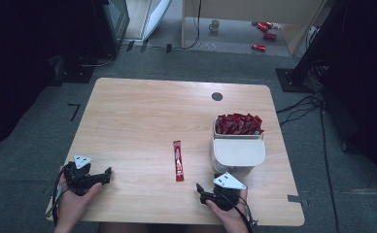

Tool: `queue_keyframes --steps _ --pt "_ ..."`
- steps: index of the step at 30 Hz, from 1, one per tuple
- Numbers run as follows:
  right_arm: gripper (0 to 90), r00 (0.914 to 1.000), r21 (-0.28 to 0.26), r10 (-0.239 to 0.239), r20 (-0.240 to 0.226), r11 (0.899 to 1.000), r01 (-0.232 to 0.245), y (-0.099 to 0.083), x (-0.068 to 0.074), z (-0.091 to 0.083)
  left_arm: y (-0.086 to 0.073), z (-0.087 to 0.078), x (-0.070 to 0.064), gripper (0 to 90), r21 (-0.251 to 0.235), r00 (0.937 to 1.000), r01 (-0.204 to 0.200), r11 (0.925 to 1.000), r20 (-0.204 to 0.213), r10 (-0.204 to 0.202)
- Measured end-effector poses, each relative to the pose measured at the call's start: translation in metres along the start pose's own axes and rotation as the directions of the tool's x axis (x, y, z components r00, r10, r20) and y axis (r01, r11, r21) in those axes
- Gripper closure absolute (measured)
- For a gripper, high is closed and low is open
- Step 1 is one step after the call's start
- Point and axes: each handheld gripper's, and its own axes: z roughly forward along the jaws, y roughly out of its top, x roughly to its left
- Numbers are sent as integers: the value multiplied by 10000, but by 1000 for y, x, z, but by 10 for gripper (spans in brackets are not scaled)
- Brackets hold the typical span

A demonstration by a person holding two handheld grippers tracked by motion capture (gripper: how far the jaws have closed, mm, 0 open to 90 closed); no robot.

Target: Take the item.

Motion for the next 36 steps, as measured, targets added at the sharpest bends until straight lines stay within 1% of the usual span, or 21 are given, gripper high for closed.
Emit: queue_keyframes --steps 2,5,8,9,11,13,16,17,18,19,22,28,32,36 --pt "149 9999 153 87 71 9998 -88 -3 -5 -3 0 0 0 0 0 10000 -1 10000 0 1" --pt "115 9994 289 297 172 9991 -302 -6 -14 -9 0 0 0 0 -1 10000 1 10000 -1 -1" --pt "54 9983 406 423 409 9982 -439 -10 -24 -17 0 0 0 0 1 10000 -3 10000 0 3" --pt "24 9974 422 478 540 9979 -501 -12 -28 -19 0 0 0 0 1 10000 -4 10000 -2 4" --pt "0 9947 466 605 837 9968 -646 -15 -36 -24 0 0 0 0 3 10000 -6 10000 -2 6" --pt "0 9922 444 723 1013 9960 -771 -17 -43 -29 0 0 0 0 1 10000 -4 10000 0 4" --pt "0 9865 411 772 1442 9956 -839 -22 -55 -37 0 0 0 0 1 10000 -6 10000 -1 6" --pt "0 9850 394 795 1534 9955 -865 -23 -59 -40 0 0 0 0 0 10000 -6 10000 0 6" --pt "0 9850 394 795 1534 9955 -865 -23 -59 -40 0 0 0 0 0 10000 -6 10000 0 6" --pt "0 9815 355 846 1718 9951 -920 -25 -66 -44 0 0 0 0 1 10000 -7 10000 0 7" --pt "0 9761 321 915 1971 9945 -997 -28 -75 -49 0 0 0 0 1 10000 -6 10000 -2 6" --pt "0 9628 288 1038 2494 9930 -1146 -29 -94 -54 0 0 0 0 3 10000 -6 10000 -3 6" --pt "0 9548 290 1182 2727 9910 -1309 -30 -105 -56 0 0 0 0 2 10000 -6 10000 -4 6" --pt "0 9487 335 1270 2894 9892 -1427 -31 -115 -56 0 0 0 0 3 10000 -9 10000 -2 9"
